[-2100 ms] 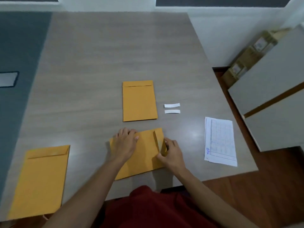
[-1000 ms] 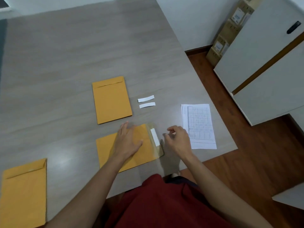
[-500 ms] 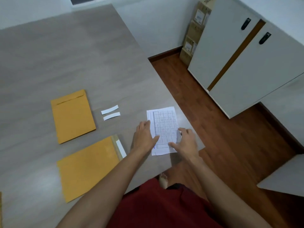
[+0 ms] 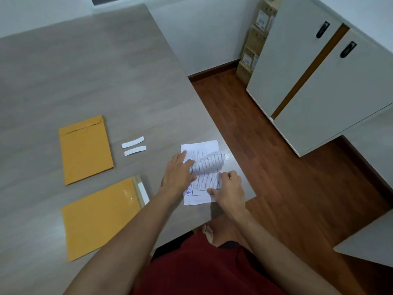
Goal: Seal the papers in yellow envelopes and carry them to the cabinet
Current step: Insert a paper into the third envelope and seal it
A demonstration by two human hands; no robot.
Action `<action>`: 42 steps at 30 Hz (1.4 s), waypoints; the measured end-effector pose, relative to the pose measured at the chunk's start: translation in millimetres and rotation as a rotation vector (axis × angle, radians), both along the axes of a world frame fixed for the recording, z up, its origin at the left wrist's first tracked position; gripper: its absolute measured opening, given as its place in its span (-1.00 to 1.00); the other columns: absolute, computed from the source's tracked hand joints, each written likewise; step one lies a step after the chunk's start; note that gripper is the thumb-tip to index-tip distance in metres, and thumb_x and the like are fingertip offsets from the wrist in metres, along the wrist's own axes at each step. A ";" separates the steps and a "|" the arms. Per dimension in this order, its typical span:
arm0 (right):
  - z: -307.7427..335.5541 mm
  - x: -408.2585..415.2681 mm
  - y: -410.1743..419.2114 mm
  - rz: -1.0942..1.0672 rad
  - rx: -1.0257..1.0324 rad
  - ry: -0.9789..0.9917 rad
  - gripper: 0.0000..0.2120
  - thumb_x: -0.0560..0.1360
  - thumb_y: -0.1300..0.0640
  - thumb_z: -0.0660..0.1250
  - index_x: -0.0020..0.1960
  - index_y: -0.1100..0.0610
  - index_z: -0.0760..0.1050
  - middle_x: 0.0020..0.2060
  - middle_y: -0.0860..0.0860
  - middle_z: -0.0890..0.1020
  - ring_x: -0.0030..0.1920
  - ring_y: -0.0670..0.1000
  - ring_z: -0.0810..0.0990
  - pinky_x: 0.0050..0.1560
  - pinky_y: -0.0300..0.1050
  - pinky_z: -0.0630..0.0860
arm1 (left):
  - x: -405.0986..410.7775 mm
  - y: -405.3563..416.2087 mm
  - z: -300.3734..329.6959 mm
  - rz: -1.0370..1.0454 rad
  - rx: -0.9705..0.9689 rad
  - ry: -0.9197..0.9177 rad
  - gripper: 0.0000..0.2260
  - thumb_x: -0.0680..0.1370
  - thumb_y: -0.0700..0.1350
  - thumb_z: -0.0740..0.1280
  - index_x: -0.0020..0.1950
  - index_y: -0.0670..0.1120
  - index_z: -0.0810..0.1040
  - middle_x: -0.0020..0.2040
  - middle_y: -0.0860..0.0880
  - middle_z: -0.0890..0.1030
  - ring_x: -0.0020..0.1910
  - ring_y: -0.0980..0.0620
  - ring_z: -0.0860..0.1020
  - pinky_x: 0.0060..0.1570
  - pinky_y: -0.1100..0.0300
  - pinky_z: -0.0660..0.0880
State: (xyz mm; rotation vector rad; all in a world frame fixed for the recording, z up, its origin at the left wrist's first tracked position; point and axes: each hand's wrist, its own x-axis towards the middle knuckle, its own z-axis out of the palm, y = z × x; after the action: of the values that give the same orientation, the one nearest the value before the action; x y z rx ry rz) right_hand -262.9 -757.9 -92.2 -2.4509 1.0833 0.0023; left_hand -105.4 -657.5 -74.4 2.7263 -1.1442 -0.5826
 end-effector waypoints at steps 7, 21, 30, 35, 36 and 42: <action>0.7 -2.4 -0.9 0.028 -0.020 -0.007 -0.43 0.34 -0.16 0.52 0.21 0.11 0.47 0.06 0.02 0.44 0.06 0.02 0.41 -0.05 -0.11 0.50 | -21.8 11.9 -5.6 0.092 -0.118 0.069 -0.34 0.55 0.00 0.41 0.58 0.07 0.18 0.52 -0.09 0.36 0.47 -0.13 0.34 0.40 -0.04 0.33; -2.9 -2.9 -6.0 -0.101 0.169 -0.151 -0.30 0.27 -0.23 0.53 0.28 -0.05 0.32 0.12 -0.11 0.44 0.10 -0.13 0.37 0.02 -0.21 0.42 | -27.0 6.6 15.2 0.640 -0.558 0.379 -0.08 0.34 -0.21 0.61 0.53 0.20 0.17 0.36 0.01 0.35 0.26 0.09 0.50 -0.17 0.25 0.61; 47.7 31.2 -22.8 -0.246 0.684 -0.462 -0.43 0.29 -0.23 0.53 0.21 -0.06 0.47 0.02 -0.20 0.65 -0.06 -0.18 0.66 -0.17 -0.34 0.61 | 9.4 17.7 70.7 0.638 -0.786 0.596 -0.12 0.34 -0.31 0.58 0.52 0.12 0.24 0.53 0.03 0.31 0.47 -0.03 0.35 0.26 -0.21 0.49; 61.9 52.8 -17.8 -0.186 0.926 -0.522 -0.76 0.43 0.13 0.51 0.07 0.07 0.59 -0.04 -0.07 0.72 0.02 -0.01 0.68 -0.02 -0.11 0.58 | 29.5 42.0 82.3 0.741 -0.900 0.659 -0.04 0.33 -0.38 0.56 0.56 0.12 0.16 0.52 -0.06 0.34 0.47 0.03 0.35 0.24 -0.21 0.51; 63.2 57.3 -13.8 -0.168 0.950 -0.518 -0.79 0.45 0.16 0.48 0.07 0.09 0.59 -0.01 -0.05 0.71 0.05 0.01 0.68 0.03 -0.08 0.59 | 31.6 48.0 83.0 0.785 -0.924 0.686 0.00 0.33 -0.40 0.56 0.58 0.12 0.13 0.52 -0.10 0.34 0.45 0.04 0.38 0.23 -0.19 0.52; 66.2 77.7 17.0 -0.004 0.954 -0.395 -0.80 0.50 0.16 0.42 0.11 0.05 0.56 0.03 -0.09 0.68 0.07 -0.04 0.65 0.07 -0.14 0.58 | 42.8 85.1 76.5 0.992 -0.997 0.890 -0.22 0.40 -0.33 0.53 0.53 -0.11 0.24 0.34 -0.16 0.54 0.23 -0.09 0.59 0.20 -0.15 0.55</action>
State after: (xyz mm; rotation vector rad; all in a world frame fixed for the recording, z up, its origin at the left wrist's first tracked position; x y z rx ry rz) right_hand -185.2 -740.9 -25.9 -1.5024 0.6744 0.0262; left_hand -62.6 -572.5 2.1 1.5058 0.1854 -0.6537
